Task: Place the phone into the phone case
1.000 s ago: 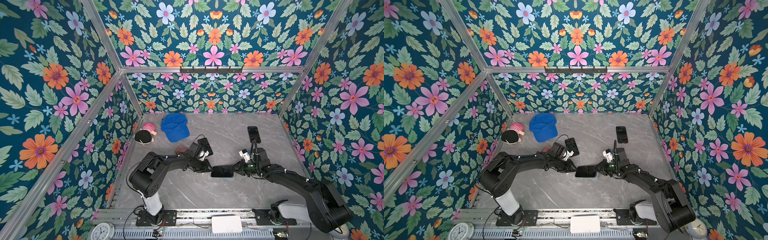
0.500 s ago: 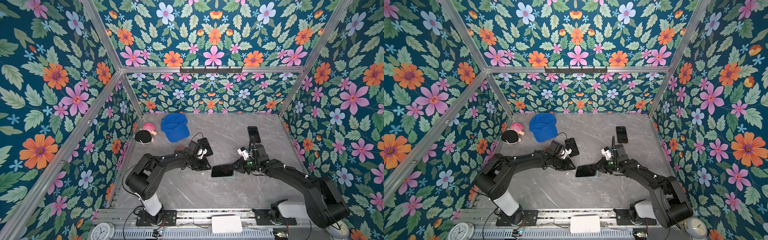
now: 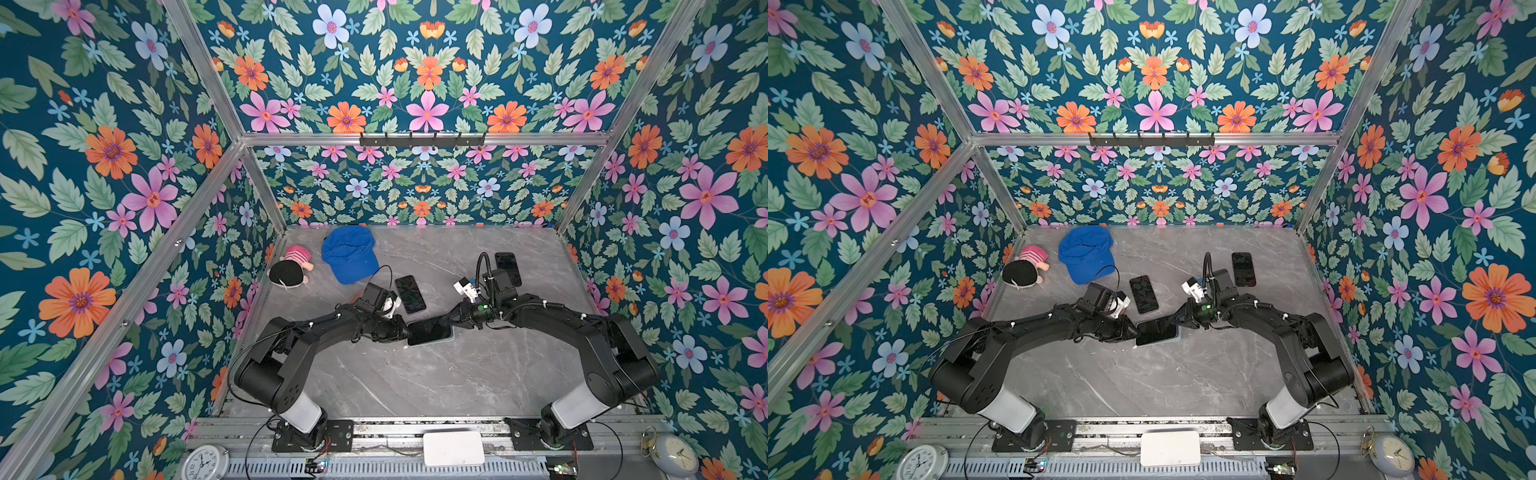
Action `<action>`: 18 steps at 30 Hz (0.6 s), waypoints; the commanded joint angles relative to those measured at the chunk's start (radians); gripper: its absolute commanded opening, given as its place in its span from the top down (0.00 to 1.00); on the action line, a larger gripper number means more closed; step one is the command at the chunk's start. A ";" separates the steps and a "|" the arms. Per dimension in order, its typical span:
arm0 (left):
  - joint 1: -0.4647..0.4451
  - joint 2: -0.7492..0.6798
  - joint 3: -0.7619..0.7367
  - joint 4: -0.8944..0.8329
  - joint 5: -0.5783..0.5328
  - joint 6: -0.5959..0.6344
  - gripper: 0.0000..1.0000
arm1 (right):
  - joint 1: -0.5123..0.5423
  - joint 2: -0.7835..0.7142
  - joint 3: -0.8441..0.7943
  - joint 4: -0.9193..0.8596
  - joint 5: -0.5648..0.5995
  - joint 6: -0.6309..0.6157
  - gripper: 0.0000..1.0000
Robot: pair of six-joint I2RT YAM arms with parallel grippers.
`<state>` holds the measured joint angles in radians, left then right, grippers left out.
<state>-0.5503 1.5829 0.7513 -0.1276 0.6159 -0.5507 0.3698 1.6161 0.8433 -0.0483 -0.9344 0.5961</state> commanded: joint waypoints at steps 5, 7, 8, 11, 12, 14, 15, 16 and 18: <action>0.024 -0.019 -0.069 0.046 0.007 -0.019 0.71 | 0.004 0.076 0.030 0.061 -0.059 -0.001 1.00; 0.026 -0.015 -0.076 0.057 0.011 -0.022 0.71 | 0.011 0.081 0.041 0.026 -0.036 -0.006 1.00; 0.026 -0.012 -0.079 0.064 0.016 -0.023 0.71 | 0.018 0.082 0.048 -0.012 -0.013 -0.019 1.00; 0.026 -0.001 -0.086 0.085 0.025 -0.029 0.71 | 0.032 0.093 0.053 -0.083 0.044 -0.036 1.00; 0.026 0.003 -0.088 0.094 0.029 -0.031 0.72 | 0.032 0.101 0.050 -0.094 0.059 -0.034 1.00; 0.026 0.016 -0.092 0.106 0.035 -0.034 0.72 | 0.033 0.120 0.045 -0.093 0.065 -0.020 1.00; 0.025 0.022 -0.095 0.113 0.041 -0.034 0.73 | 0.035 0.129 0.046 -0.091 0.064 -0.013 1.00; 0.025 0.024 -0.097 0.115 0.044 -0.034 0.74 | 0.034 0.136 0.050 -0.093 0.063 -0.009 1.00; 0.024 0.025 -0.102 0.114 0.048 -0.030 0.75 | 0.036 0.147 0.064 -0.111 0.069 -0.008 1.00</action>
<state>-0.5251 1.6035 0.6548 -0.0254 0.6571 -0.5781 0.4011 1.7508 0.8993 -0.0906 -0.9218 0.5751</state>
